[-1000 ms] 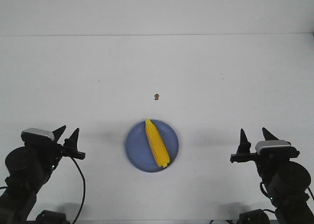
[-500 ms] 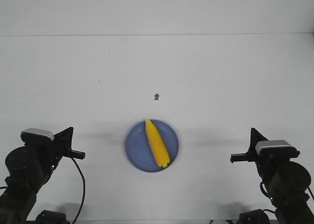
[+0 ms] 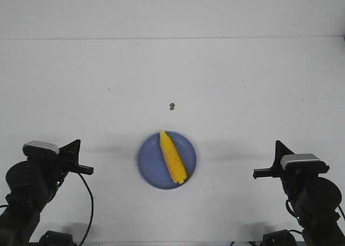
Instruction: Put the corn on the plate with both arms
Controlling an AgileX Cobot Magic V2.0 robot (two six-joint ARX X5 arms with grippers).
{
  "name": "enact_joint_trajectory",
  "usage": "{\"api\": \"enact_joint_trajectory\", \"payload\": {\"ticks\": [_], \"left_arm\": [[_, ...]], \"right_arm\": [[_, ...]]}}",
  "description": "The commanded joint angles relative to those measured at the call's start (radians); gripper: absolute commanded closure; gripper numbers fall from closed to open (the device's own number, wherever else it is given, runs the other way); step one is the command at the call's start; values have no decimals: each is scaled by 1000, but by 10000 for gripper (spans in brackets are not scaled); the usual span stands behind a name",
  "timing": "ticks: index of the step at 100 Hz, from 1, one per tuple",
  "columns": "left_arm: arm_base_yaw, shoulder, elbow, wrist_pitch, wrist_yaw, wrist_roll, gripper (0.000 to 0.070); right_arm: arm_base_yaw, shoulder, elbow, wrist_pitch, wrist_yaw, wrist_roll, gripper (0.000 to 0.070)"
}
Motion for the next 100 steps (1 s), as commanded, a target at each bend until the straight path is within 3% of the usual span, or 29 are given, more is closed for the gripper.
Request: {"api": "enact_joint_trajectory", "payload": {"ticks": [1,59,84,100], "left_arm": [[0,3,11,9,-3,-3,693],[0,-15,7,34,-3,16,693],[0,-136,-190,354,-3,27,693],[17,-249,-343,431,-3,26,693]], "right_arm": [[2,2,7,11,0,0,700],[2,2,7,11,0,0,700],[2,2,7,10,0,0,700],[2,2,7,11,0,0,700]]}}
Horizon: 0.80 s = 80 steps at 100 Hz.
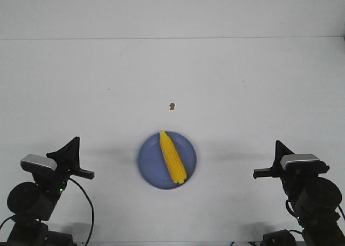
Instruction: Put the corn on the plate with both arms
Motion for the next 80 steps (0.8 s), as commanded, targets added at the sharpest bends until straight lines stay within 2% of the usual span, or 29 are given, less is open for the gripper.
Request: {"api": "enact_joint_trajectory", "payload": {"ticks": [1,46,60,80], "left_arm": [[10,-40,-49,26,-3,14,693],[65,-365,-341,22,-4,14,693],[68,-364,-378,34,-4,11,693],[68,-364,-435,145,-4,1,693]], "right_arm": [[2,2,7,10,0,0,700],[2,2,7,10,0,0,700],[2,2,7,10,0,0,700],[2,2,7,12,0,0,700]]}}
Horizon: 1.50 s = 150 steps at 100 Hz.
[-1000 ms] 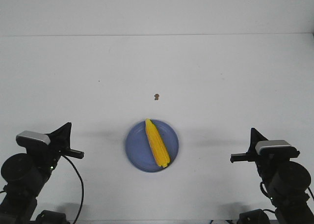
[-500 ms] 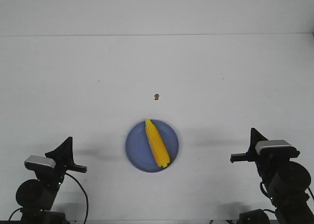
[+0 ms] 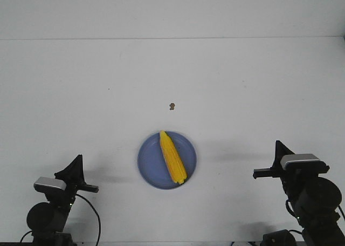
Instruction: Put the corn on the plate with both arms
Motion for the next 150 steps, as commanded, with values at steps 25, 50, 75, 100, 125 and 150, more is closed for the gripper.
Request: {"api": "enact_joint_trajectory", "payload": {"ticks": [25,50,75,100,125,150], "left_arm": [[2,-2,-30,92,-21,-5,693],[3,-2,-29,93,-22,-17,693],[3,-2,-29,84,-22,-17,693],[3,-2,-29,84,-22,-17,693],[3,-2,-29,84,-22,-17,693],[3,-2,-29,84,-22,-17,693]], "right_arm": [[2,2,7,18,0,0,700],[2,2,7,18,0,0,700],[2,2,7,18,0,0,700],[2,2,7,18,0,0,700],[2,2,7,18,0,0,700],[-26,-51,-34,86,23,-28,700]]}}
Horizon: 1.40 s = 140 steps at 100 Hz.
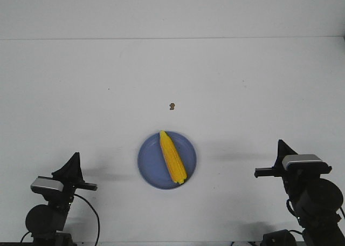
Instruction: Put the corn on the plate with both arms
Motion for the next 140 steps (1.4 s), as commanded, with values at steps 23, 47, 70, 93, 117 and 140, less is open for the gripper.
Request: {"api": "enact_joint_trajectory", "payload": {"ticks": [23,47,70,93,117,140], "left_arm": [[1,-2,-20,10,-1,-2,693],[1,-2,-20,10,-1,-2,693],[1,-1,-20,6,-1,-2,689],[1,-1,-19,7,-1,-2,689],[1,-1,-19,7,-1,-2,689],[1,-1,-20,7,-1,-2,689]], "right_arm": [[-71,-210,-250,307,-34,-12,700],[-124,-412,-433,366,-51,-17,700],[-190,-409,-511,397,-101,-19,700],[-214,-409,-607,521,-113,-13,700],[-214,-409,-680,589,-131,-3,700],[-214,-409,-704,624,-130,11,700]]}}
